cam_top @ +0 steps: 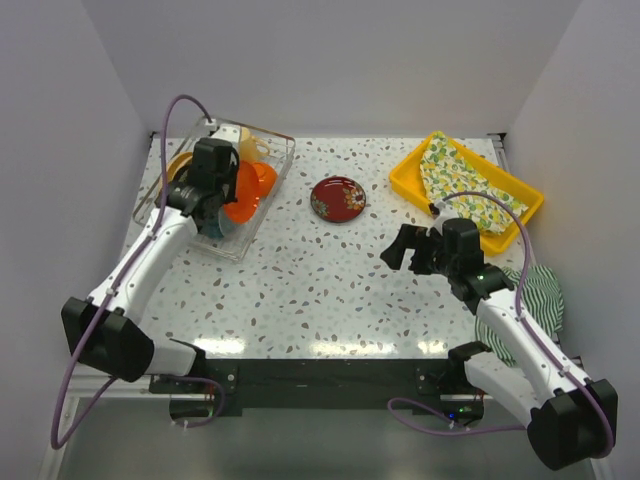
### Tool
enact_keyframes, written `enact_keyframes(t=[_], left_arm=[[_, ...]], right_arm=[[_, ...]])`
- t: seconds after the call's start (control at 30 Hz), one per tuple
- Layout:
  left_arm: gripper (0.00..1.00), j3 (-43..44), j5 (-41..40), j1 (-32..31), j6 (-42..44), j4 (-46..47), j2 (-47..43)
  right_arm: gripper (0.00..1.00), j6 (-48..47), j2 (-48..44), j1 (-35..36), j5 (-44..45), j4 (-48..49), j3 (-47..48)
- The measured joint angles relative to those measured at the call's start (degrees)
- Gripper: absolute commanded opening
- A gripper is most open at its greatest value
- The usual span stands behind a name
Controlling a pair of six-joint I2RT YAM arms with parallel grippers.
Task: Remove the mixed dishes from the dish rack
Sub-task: Pick up the plate from the dish rack.
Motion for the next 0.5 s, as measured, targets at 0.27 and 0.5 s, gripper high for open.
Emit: enact_keyframes(t=[0.27, 0.5], left_arm=[[0.00, 0.02, 9.29, -0.15, -6.54, 1.27, -9.46], [0.00, -9.64, 23.21, -0.17, -17.31, 9.33, -17.64]], right_arm=[[0.98, 1.64, 0.72, 0.02, -6.60, 3.87, 0.00], [0.98, 6.03, 0.81, 0.50, -14.62, 12.44, 0.02]])
